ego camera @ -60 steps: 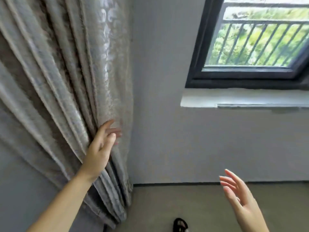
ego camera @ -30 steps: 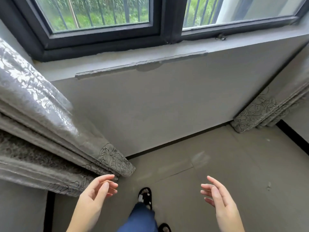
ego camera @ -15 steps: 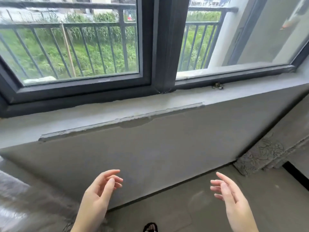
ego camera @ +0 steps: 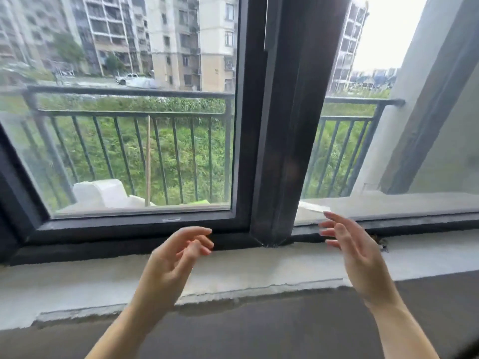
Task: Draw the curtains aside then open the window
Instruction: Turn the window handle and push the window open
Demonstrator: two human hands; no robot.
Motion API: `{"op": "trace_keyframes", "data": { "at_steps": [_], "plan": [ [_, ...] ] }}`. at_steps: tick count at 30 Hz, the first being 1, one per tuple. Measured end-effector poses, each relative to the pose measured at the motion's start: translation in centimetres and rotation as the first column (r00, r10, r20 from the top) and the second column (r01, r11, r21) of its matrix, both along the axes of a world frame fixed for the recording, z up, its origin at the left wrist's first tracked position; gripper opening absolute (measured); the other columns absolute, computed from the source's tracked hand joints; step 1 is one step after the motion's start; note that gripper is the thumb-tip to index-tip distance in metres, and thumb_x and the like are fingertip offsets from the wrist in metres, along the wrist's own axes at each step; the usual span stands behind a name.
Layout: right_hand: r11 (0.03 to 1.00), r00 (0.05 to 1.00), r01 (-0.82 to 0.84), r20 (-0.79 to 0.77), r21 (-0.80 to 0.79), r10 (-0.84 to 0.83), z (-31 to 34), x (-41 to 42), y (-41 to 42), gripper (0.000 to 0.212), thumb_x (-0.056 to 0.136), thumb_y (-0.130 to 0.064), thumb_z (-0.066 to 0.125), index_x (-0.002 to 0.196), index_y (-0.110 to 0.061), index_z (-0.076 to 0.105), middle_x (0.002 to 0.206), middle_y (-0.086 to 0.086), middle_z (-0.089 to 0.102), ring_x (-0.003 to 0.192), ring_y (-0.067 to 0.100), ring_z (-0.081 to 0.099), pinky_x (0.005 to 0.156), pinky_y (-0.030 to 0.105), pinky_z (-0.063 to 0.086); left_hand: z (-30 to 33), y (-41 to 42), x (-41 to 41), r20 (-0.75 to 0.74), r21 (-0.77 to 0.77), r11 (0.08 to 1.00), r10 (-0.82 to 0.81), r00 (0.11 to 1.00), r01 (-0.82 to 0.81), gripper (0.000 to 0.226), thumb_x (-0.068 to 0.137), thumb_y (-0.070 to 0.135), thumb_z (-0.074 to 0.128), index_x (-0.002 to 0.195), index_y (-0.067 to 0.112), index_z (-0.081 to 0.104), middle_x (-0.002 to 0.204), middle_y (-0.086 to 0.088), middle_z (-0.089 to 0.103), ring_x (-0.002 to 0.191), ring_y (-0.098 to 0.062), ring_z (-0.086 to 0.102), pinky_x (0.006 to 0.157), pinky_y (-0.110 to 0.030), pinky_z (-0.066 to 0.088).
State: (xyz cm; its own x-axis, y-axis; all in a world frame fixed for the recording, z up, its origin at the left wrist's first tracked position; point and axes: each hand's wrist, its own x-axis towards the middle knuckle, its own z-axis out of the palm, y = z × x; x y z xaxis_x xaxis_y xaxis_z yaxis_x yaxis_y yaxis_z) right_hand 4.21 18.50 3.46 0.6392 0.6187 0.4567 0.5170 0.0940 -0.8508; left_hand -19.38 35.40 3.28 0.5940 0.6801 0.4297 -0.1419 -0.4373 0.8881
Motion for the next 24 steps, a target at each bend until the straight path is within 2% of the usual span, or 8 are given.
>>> {"op": "trace_keyframes", "data": {
  "at_steps": [4,7,9,11,13,16,21,24],
  "plan": [
    [0.990,0.961,-0.142,0.243,0.015,0.134,8.1,2.8,6.1,0.029,0.088,-0.043,0.037,0.108,-0.033,0.056,0.094,-0.017,0.068,0.094,0.001,0.062,0.078,0.012,0.048,8.3,2.8,5.4,0.049,0.243,0.970,-0.025,0.999,0.012,0.025,0.079,0.038,0.045,0.096,0.029,0.061,0.089,0.001,0.067,0.082,-0.010,0.064,0.076,-0.022,0.054],
    [0.986,0.895,-0.128,0.441,0.111,0.067,13.4,3.7,9.6,0.030,0.090,-0.032,0.038,0.111,-0.026,0.058,0.099,-0.013,0.064,0.091,-0.006,0.059,0.076,0.004,0.042,15.2,4.4,9.5,0.113,0.409,0.908,0.046,0.993,-0.089,0.017,0.082,0.031,0.045,0.096,0.032,0.056,0.086,0.006,0.064,0.081,-0.012,0.064,0.074,-0.030,0.056],
    [0.966,0.825,-0.041,0.554,0.254,-0.110,15.2,4.1,11.7,0.029,0.091,-0.024,0.041,0.113,-0.019,0.058,0.095,-0.005,0.064,0.085,-0.002,0.059,0.075,0.005,0.041,19.4,4.6,11.8,0.211,0.361,0.922,0.067,0.975,-0.141,0.016,0.087,0.020,0.044,0.098,0.024,0.055,0.088,-0.002,0.062,0.081,-0.018,0.063,0.077,-0.036,0.056],
    [0.908,0.738,0.041,0.600,0.418,-0.310,15.3,4.7,13.7,0.026,0.090,-0.014,0.044,0.110,-0.011,0.060,0.089,0.005,0.064,0.083,0.013,0.058,0.080,0.024,0.047,22.7,4.3,13.6,0.242,0.265,0.954,0.073,0.968,-0.138,0.015,0.094,0.013,0.040,0.103,0.015,0.052,0.088,-0.005,0.059,0.082,-0.017,0.062,0.079,-0.033,0.056],
    [0.842,0.657,0.107,0.598,0.529,-0.459,14.3,5.2,15.4,0.026,0.086,-0.008,0.045,0.106,-0.009,0.062,0.088,0.010,0.061,0.084,0.023,0.055,0.081,0.036,0.045,24.9,3.8,14.9,0.238,0.138,0.990,-0.006,0.971,-0.028,0.019,0.097,0.019,0.036,0.106,0.009,0.050,0.085,-0.007,0.059,0.078,-0.017,0.062,0.077,-0.029,0.056],
    [0.798,0.590,0.114,0.605,0.592,-0.534,12.7,5.9,16.7,0.028,0.083,-0.006,0.045,0.105,-0.011,0.062,0.099,0.004,0.049,0.088,0.023,0.049,0.083,0.033,0.037,26.5,3.6,15.3,0.263,-0.005,0.987,-0.156,0.952,0.164,0.033,0.098,0.029,0.033,0.096,0.004,0.055,0.069,-0.009,0.059,0.056,-0.016,0.059,0.060,-0.027,0.054],
    [0.794,0.566,0.084,0.627,0.602,-0.535,12.5,6.3,17.0,0.029,0.083,-0.008,0.044,0.106,-0.013,0.061,0.103,-0.002,0.043,0.092,0.023,0.048,0.083,0.037,0.038,27.0,4.0,15.6,0.208,0.010,0.980,-0.195,0.958,0.198,0.039,0.097,0.034,0.034,0.069,0.012,0.049,0.049,0.001,0.047,0.041,-0.013,0.040,0.046,-0.024,0.037],
    [0.784,0.565,0.057,0.627,0.619,-0.536,12.4,6.4,17.0,0.028,0.084,-0.008,0.044,0.105,-0.013,0.062,0.103,-0.002,0.044,0.091,0.023,0.049,0.082,0.037,0.039,27.8,5.0,14.7,0.076,0.252,0.966,0.030,0.997,-0.048,0.041,0.098,0.031,0.032,0.064,0.012,0.045,0.048,-0.002,0.039,0.037,-0.013,0.034,0.041,-0.021,0.034]
  ]
}}
